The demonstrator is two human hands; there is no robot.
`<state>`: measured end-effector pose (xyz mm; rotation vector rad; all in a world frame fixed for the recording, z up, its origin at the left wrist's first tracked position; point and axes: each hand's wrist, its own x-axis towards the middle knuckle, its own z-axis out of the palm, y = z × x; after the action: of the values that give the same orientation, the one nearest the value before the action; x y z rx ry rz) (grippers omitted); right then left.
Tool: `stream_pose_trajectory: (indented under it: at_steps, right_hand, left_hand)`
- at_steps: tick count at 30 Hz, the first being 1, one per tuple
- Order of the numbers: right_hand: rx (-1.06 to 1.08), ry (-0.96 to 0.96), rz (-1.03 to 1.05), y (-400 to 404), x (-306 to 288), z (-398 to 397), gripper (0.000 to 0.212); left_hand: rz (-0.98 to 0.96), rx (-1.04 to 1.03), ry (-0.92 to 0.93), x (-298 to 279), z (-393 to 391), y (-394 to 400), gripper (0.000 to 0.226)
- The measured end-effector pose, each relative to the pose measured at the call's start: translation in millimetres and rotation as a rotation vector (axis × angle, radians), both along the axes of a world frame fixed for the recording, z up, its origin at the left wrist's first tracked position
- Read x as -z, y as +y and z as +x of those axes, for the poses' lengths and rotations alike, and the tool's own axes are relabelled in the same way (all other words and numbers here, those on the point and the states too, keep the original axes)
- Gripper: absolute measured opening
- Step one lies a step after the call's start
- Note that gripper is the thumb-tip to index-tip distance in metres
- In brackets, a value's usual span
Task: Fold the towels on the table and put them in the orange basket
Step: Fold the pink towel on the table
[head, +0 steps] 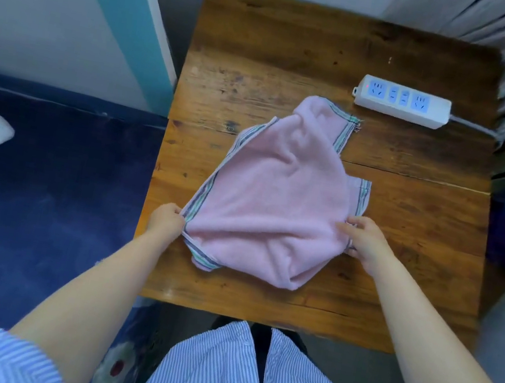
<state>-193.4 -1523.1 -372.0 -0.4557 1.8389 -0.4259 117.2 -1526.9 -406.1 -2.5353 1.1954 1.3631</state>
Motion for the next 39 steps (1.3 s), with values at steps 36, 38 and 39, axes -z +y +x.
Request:
stream_pose_trajectory:
  at_steps: [36,38,39]
  right_hand:
    - [-0.183,0.722,-0.975,-197,-307,27,0.031]
    - [-0.256,0.752,-0.909,-191,-287,25,0.031]
    - [-0.295,0.761,-0.863,-186,-272,25,0.031]
  left_hand:
    - [-1.2,-0.533,0.313,-304,-16,-192,0.011]
    - [-1.079,-0.488,0.226,-285,-8,-183,0.02]
    - [-0.987,-0.459,0.197,-273,-3,-176,0.028]
